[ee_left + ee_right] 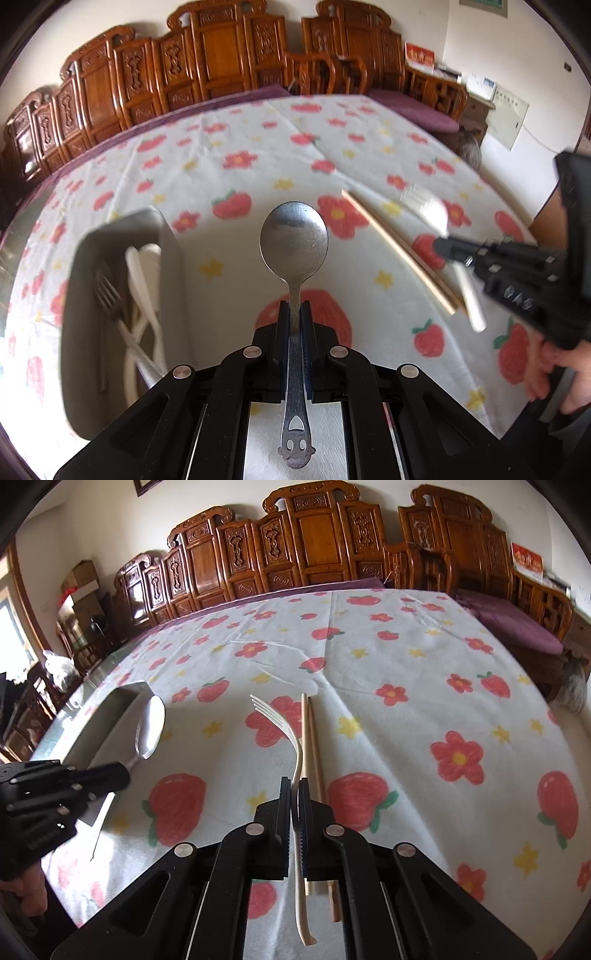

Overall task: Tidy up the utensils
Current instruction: 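Carry the metal spoon into the tray and open the left gripper while the right holds the white fork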

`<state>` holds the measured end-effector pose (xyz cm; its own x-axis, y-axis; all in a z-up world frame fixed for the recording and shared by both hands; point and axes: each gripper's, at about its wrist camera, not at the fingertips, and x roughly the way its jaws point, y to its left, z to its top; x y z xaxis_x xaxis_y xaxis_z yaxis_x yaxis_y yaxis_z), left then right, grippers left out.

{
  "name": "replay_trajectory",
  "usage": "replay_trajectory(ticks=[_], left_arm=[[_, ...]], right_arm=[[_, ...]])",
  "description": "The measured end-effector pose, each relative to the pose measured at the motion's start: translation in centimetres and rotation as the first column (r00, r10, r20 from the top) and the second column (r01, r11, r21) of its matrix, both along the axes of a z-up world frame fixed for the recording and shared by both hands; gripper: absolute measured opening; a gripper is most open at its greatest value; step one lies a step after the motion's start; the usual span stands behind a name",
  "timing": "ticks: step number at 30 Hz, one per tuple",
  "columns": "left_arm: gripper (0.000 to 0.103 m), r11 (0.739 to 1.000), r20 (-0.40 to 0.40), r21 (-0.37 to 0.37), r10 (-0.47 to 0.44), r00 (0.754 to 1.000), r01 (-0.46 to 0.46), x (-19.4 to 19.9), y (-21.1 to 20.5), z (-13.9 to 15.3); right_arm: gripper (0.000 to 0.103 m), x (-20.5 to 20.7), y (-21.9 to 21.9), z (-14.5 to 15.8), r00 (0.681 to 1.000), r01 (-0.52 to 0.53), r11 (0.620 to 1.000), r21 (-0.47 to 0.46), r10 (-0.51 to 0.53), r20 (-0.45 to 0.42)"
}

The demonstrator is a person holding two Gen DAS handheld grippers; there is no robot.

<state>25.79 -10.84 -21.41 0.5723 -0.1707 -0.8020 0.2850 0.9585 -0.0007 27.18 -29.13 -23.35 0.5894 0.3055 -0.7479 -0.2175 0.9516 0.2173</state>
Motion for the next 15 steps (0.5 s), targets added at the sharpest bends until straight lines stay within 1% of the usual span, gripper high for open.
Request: replay_trajectory(ticks=[8, 12, 15], left_arm=[[0.005, 1.000, 0.102, -0.026, 0.019, 0.995, -0.017, -1.7, 1.1, 4.8], [0.005, 1.000, 0.136, -0.024, 0.019, 0.991, -0.016, -2.1, 1.7, 6.7], [0.005, 0.999, 0.145, -0.028, 0.026, 0.989, -0.022, -2.3, 2.2, 7.5]], right_arm=[[0.005, -0.5, 1.4, 0.4, 0.999, -0.040, 0.999, -0.029, 0.041, 0.021], [0.005, -1.1, 2.4, 0.9, 0.997, -0.066, 0.998, -0.021, 0.066, 0.036], [0.005, -1.6, 3.3, 1.6, 0.994, -0.098, 0.995, 0.011, 0.098, 0.045]])
